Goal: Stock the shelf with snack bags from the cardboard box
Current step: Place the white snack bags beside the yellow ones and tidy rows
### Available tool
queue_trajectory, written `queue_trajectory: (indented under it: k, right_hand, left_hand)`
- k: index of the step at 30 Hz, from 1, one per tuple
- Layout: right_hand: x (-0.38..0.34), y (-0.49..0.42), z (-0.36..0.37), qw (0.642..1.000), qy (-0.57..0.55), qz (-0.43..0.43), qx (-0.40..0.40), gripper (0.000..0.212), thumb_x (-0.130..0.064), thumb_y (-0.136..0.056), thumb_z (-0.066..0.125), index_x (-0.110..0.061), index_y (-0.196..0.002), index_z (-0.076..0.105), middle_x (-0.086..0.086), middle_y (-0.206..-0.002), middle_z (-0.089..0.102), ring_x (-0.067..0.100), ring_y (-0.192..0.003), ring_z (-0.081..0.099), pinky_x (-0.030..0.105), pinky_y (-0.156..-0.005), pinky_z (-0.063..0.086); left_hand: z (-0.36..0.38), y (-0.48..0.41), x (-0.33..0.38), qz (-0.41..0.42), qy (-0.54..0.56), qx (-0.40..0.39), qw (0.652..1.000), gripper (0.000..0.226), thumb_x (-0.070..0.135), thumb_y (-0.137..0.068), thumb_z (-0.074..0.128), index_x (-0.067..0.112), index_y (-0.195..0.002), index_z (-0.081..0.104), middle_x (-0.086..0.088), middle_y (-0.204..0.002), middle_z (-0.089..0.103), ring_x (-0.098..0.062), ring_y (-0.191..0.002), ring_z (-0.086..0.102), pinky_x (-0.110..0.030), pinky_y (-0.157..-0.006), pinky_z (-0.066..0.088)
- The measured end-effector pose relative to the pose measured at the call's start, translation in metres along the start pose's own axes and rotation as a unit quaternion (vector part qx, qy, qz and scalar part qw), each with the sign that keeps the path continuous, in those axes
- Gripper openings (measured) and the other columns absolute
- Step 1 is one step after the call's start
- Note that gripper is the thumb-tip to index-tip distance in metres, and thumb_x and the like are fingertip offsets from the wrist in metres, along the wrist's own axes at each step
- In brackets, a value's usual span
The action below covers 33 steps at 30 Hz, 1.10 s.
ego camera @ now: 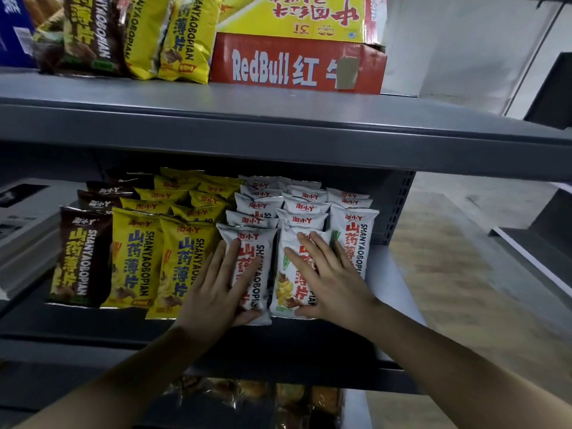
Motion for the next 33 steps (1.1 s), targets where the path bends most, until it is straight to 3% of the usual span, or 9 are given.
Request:
queue_trajectory:
  k: [4,8,12,15,19,23,27,33]
  right_hand:
    - [0.001,0.0,0.003,1.0,0.007,0.007,-0.006,0.116,-0.078,-0.06,0.063,-0.016,-0.15,0.025,0.015,-0.156,0.026,0.033,-0.144,0.022,0.061,-0.106,0.034]
    - [-0.003,-0.002,0.0,1.0,0.014,0.011,-0.013,0.117,-0.077,-0.058,0.066,-0.015,-0.149,0.028,0.017,-0.154,0.027,0.035,-0.143,0.026,0.062,-0.104,0.035]
    - [-0.006,-0.005,-0.009,0.999,0.003,0.023,-0.035,0.113,-0.079,-0.059,0.063,-0.015,-0.146,0.031,0.017,-0.152,0.031,0.037,-0.141,0.03,0.063,-0.103,0.033]
    - [-0.009,-0.006,-0.016,0.998,-0.013,0.026,-0.058,0.103,-0.072,-0.068,0.063,-0.016,-0.147,0.028,0.016,-0.155,0.024,0.035,-0.144,0.023,0.064,-0.107,0.026]
    - [-0.016,-0.001,-0.029,0.998,-0.011,0.031,-0.05,0.083,-0.057,-0.07,0.071,-0.013,-0.136,0.049,0.015,-0.145,0.043,0.033,-0.134,0.042,0.06,-0.098,0.043]
    - [-0.024,0.009,-0.043,0.998,-0.047,0.036,-0.021,0.064,-0.046,-0.081,0.065,-0.011,-0.133,0.052,0.012,-0.143,0.046,0.029,-0.131,0.045,0.052,-0.095,0.046]
    - [-0.03,0.029,-0.053,0.997,-0.07,0.04,-0.018,0.056,-0.044,-0.09,0.055,-0.013,-0.136,0.049,0.009,-0.146,0.041,0.026,-0.133,0.041,0.049,-0.099,0.043]
    - [-0.032,0.067,-0.067,0.998,-0.057,0.016,-0.038,0.055,-0.045,-0.094,0.048,-0.016,-0.14,0.042,0.006,-0.149,0.035,0.027,-0.135,0.035,0.044,-0.103,0.035]
  left_hand:
    - [0.003,0.0,0.0,0.007,-0.013,0.023,1.0,0.087,0.075,-0.083,0.021,0.016,-0.147,0.024,-0.029,-0.151,0.019,-0.042,-0.138,0.024,-0.047,-0.11,0.02]
    - [-0.001,-0.001,0.001,-0.002,-0.023,0.022,0.999,0.089,0.075,-0.081,0.026,0.016,-0.147,0.025,-0.028,-0.151,0.02,-0.047,-0.135,0.031,-0.057,-0.106,0.032]
    - [-0.015,-0.008,0.008,-0.027,-0.035,0.018,0.999,0.105,0.075,-0.064,0.061,0.013,-0.142,0.029,-0.032,-0.142,0.038,-0.05,-0.125,0.043,-0.064,-0.101,0.035]
    - [-0.024,-0.009,0.011,-0.044,-0.034,0.005,0.998,0.113,0.072,-0.056,0.071,0.011,-0.141,0.03,-0.033,-0.14,0.04,-0.051,-0.124,0.044,-0.063,-0.1,0.036]
    - [-0.032,-0.005,0.016,-0.073,-0.042,-0.02,0.996,0.114,0.068,-0.054,0.076,0.013,-0.142,0.029,-0.029,-0.142,0.04,-0.051,-0.125,0.043,-0.064,-0.097,0.037]
    - [-0.039,0.002,0.023,-0.086,-0.041,-0.028,0.995,0.099,0.052,-0.06,0.08,0.01,-0.138,0.035,-0.029,-0.137,0.046,-0.048,-0.124,0.046,-0.064,-0.096,0.038]
    - [-0.054,0.014,0.043,-0.044,-0.013,0.005,0.999,0.065,0.022,-0.067,0.079,0.001,-0.124,0.058,-0.028,-0.129,0.054,-0.045,-0.122,0.05,-0.059,-0.093,0.045]
    - [-0.067,0.034,0.092,0.045,0.035,-0.01,0.998,0.05,0.015,-0.065,0.076,0.004,-0.113,0.065,-0.018,-0.119,0.063,-0.039,-0.112,0.059,-0.051,-0.086,0.05]
Point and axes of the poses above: each hand's wrist, its own y-axis away from the middle knuckle, its own z-axis out of the palm, x = y × z, the point moved 7 cm from there along -y, towards the middle knuckle
